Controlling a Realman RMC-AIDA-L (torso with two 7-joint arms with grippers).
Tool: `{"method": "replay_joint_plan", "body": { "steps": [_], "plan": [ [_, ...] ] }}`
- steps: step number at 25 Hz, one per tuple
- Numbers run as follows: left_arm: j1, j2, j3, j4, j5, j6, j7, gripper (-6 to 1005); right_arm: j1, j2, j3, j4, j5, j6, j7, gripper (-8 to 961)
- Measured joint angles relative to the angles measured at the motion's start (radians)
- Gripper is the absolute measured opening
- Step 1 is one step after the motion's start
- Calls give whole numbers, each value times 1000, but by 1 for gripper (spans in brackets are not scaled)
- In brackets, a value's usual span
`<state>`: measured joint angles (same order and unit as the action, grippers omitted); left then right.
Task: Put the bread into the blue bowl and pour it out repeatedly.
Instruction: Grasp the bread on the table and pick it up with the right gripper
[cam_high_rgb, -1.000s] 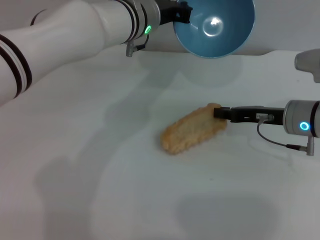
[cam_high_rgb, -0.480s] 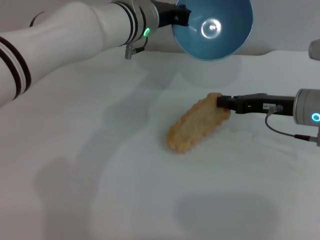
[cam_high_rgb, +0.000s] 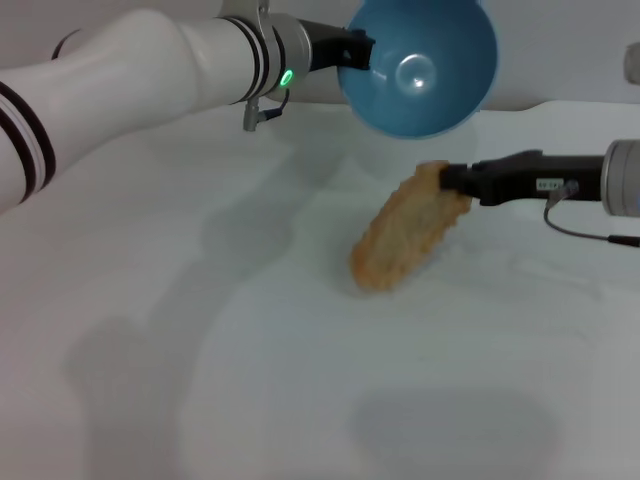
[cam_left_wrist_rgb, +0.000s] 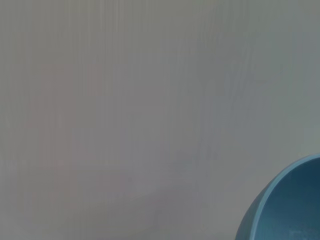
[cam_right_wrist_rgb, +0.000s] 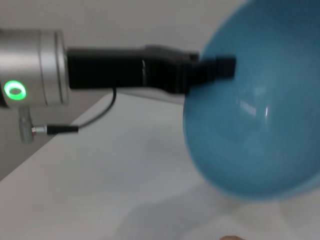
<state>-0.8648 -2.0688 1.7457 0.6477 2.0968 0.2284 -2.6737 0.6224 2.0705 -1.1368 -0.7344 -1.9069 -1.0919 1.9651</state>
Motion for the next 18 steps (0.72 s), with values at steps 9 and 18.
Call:
{"method": "replay_joint_plan", "body": {
  "steps": [9, 18],
  "plan": [
    [-6, 5, -3, -11, 8, 96, 12, -2, -51, -3, 3, -220, -1, -34, 49, 49],
    [-33, 5, 13, -33, 9, 128, 13, -2, -86, 0, 80, -404, -1, -86, 91, 41]
  ]
}}
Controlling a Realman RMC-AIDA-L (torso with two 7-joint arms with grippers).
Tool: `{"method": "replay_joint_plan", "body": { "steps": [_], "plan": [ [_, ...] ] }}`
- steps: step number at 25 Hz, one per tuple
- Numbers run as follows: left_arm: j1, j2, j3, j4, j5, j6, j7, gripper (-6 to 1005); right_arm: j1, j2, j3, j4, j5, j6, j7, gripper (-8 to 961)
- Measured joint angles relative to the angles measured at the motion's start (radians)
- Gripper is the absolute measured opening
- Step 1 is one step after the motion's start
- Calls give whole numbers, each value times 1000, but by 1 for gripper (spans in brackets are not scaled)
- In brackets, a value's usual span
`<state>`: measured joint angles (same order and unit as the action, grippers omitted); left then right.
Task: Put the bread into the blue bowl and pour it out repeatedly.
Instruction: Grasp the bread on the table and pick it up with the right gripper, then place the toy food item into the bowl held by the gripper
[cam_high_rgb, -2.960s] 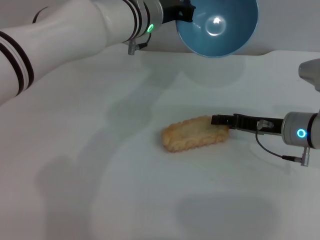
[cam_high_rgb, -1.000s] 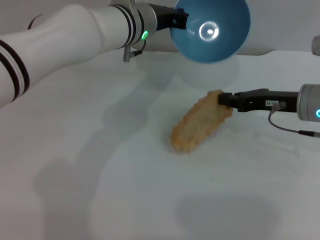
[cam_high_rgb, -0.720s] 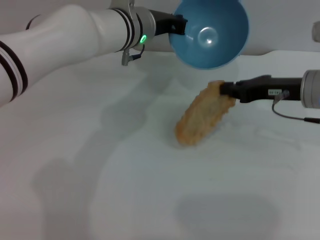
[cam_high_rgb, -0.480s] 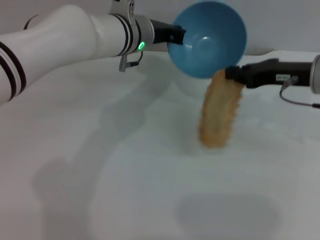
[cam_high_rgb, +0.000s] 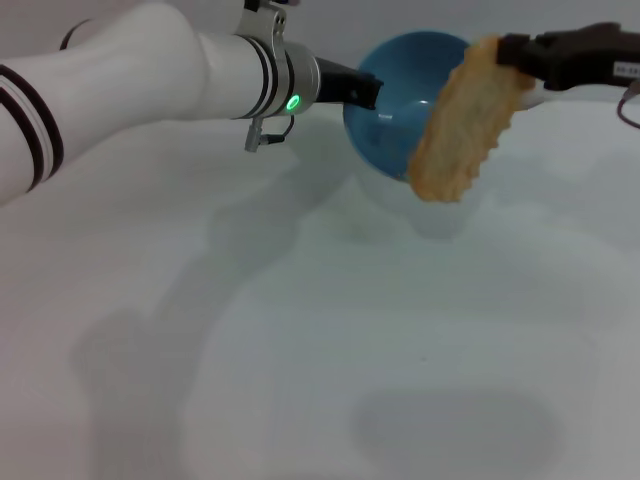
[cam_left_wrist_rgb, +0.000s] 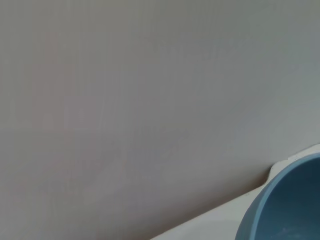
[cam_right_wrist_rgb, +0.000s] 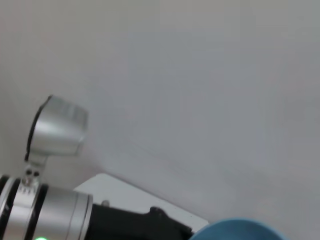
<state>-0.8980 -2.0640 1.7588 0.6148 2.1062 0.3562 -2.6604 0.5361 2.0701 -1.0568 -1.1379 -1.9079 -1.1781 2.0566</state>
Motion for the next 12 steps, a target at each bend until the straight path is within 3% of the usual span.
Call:
{"method": "replay_joint_plan", "body": {
  "steps": [7, 12],
  "plan": [
    [-7, -1, 10, -1, 0, 36, 0, -1, -10, 2, 46, -90, 5, -20, 9, 38],
    [-7, -6, 13, 6, -3, 73, 1, -1, 6, -2, 58, -42, 1, -30, 12, 41]
  ]
}}
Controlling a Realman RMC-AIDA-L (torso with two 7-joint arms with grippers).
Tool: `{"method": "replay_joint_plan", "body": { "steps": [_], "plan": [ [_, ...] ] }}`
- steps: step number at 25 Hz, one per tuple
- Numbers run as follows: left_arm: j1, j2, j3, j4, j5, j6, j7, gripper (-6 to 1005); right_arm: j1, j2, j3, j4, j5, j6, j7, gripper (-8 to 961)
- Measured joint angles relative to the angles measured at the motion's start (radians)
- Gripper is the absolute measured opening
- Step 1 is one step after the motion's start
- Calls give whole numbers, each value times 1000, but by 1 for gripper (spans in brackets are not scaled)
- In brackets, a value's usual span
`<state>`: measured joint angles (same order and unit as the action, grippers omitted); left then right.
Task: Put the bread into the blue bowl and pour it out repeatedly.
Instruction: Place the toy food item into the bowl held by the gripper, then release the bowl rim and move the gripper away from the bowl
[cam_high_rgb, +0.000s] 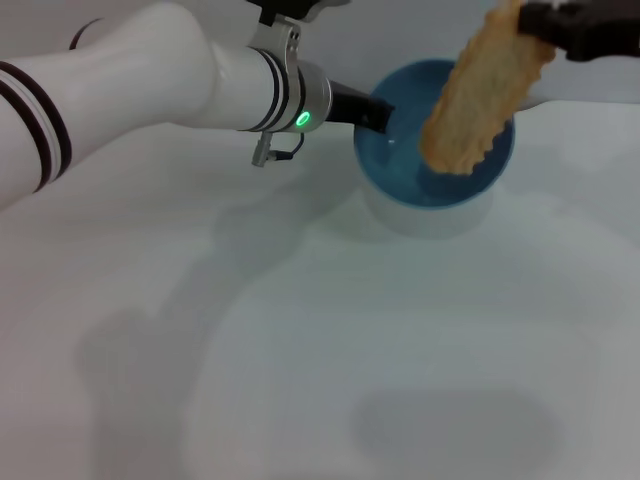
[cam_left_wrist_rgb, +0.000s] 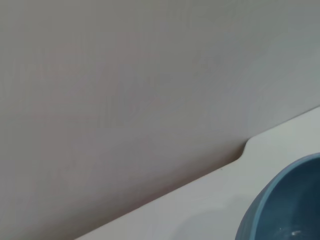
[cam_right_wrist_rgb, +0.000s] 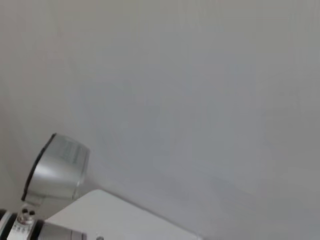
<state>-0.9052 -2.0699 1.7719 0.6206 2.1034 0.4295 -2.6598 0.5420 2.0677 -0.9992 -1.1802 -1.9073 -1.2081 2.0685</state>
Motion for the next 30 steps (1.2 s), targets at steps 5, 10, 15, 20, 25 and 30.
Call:
{"method": "replay_joint_plan", "body": {
  "steps": [5, 10, 15, 20, 25, 30],
  "plan": [
    [6, -2, 0, 39, -11, 42, -8, -2, 13, -1, -25, 93, -15, 16, -12, 44],
    [11, -3, 14, 66, -20, 62, -6, -2, 22, 2, -24, 161, -19, 38, -74, 47],
    [12, -2, 22, 67, -21, 63, -9, -2, 11, 4, -27, 187, -9, 79, -93, 50],
    [11, 0, 21, 63, -22, 61, -10, -1, 10, 4, -24, 223, 70, 117, -115, 52],
    [11, 1, 14, 55, -22, 58, -10, -1, -3, 3, -16, 223, 112, 117, -129, 216],
    [0, 9, 11, 52, -10, 110, -10, -1, -76, 2, 21, 132, 211, 118, -159, 444]
  ]
}}
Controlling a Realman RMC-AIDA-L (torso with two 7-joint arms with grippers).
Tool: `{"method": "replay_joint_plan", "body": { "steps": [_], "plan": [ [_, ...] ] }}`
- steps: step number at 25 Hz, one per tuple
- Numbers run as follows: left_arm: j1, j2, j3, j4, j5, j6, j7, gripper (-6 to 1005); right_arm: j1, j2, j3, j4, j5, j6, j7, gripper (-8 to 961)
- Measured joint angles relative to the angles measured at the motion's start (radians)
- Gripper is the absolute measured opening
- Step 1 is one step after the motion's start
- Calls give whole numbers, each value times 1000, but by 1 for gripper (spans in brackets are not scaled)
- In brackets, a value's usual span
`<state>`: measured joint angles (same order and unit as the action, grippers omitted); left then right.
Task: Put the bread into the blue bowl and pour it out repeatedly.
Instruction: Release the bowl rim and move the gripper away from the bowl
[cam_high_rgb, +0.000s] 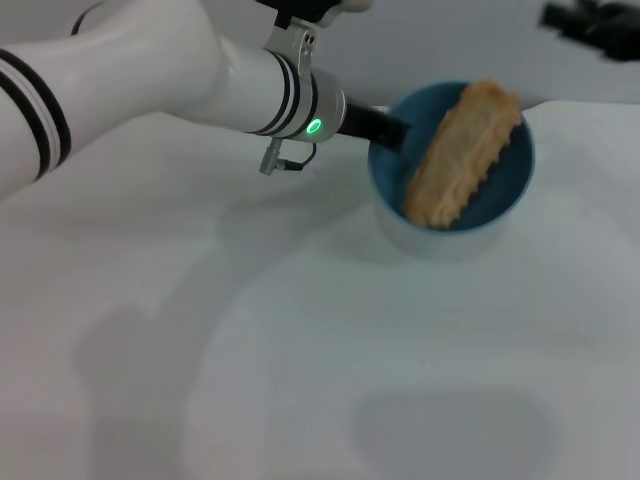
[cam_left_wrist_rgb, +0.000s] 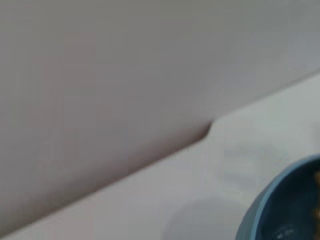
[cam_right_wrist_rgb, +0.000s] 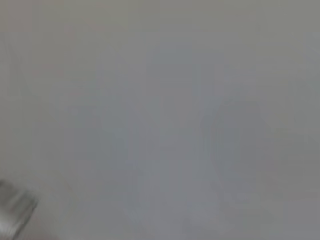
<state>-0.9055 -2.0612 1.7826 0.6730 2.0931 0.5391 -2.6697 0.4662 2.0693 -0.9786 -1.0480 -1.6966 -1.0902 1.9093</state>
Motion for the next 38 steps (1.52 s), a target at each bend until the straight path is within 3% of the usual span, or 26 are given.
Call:
{"method": "replay_joint_plan", "body": {
  "steps": [6, 11, 21, 31, 38],
  "plan": [
    [-20, 5, -105, -15, 68, 154, -4, 0, -59, 1, 222, -47, 11, -56, -39, 557],
    [-46, 4, -122, -33, 85, 267, -29, 4, -93, 4, 307, -21, 17, -75, -46, 570],
    [-24, -15, -113, -65, 64, 282, -30, 10, -104, 2, 312, 79, 26, -68, -89, 570],
    [3, -14, 20, -77, -34, 184, -19, 17, -97, 3, 301, 215, 214, -78, -324, 571],
    [-6, -16, 64, -91, -35, 153, -25, 22, -89, 2, 299, 244, 227, -78, -338, 571]
  ]
}}
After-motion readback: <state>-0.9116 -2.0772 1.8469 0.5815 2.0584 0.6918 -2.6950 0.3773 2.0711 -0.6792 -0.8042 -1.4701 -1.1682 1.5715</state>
